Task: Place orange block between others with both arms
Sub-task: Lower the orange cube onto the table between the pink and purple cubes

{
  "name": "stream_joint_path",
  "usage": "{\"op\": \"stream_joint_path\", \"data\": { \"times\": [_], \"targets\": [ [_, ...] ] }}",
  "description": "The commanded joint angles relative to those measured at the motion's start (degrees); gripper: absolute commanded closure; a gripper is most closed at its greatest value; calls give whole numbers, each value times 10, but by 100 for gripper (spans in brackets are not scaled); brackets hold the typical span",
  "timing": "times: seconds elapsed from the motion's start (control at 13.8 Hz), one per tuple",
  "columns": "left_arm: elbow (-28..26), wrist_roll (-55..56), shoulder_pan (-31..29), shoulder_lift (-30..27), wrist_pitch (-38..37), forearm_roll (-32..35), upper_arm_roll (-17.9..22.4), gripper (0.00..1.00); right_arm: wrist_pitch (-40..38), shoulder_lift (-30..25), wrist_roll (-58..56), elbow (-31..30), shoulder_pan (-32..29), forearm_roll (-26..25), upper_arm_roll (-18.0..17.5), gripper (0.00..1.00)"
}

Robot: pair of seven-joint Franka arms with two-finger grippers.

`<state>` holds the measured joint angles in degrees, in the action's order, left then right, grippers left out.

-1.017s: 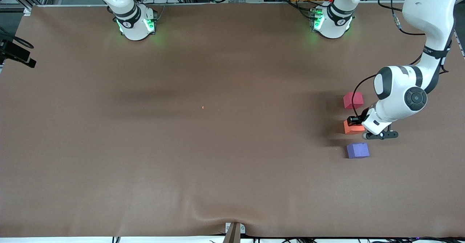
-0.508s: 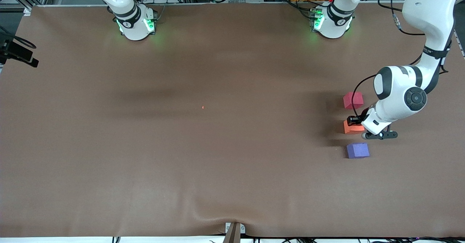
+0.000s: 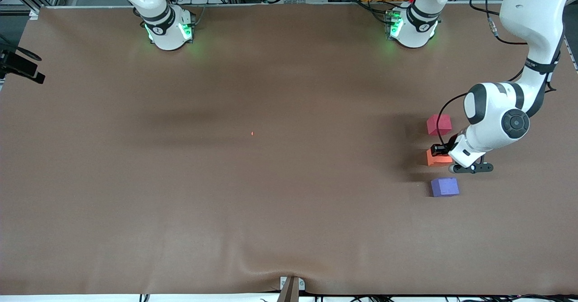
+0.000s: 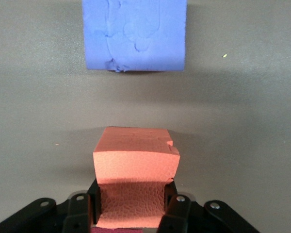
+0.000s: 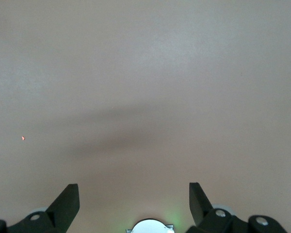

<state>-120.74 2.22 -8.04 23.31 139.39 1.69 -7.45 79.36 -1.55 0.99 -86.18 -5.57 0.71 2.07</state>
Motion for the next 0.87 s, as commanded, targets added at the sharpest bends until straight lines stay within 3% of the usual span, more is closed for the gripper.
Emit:
{"op": "stream_joint_path", "data": {
  "times": [0.0, 0.8],
  "targets": [
    [0, -8, -8, 1, 8, 4, -5, 68, -7, -1, 5, 1, -1, -7, -4, 0],
    [2, -10, -9, 1, 8, 4, -5, 67, -23, 4, 1, 2, 24, -6, -7, 0]
  ]
}}
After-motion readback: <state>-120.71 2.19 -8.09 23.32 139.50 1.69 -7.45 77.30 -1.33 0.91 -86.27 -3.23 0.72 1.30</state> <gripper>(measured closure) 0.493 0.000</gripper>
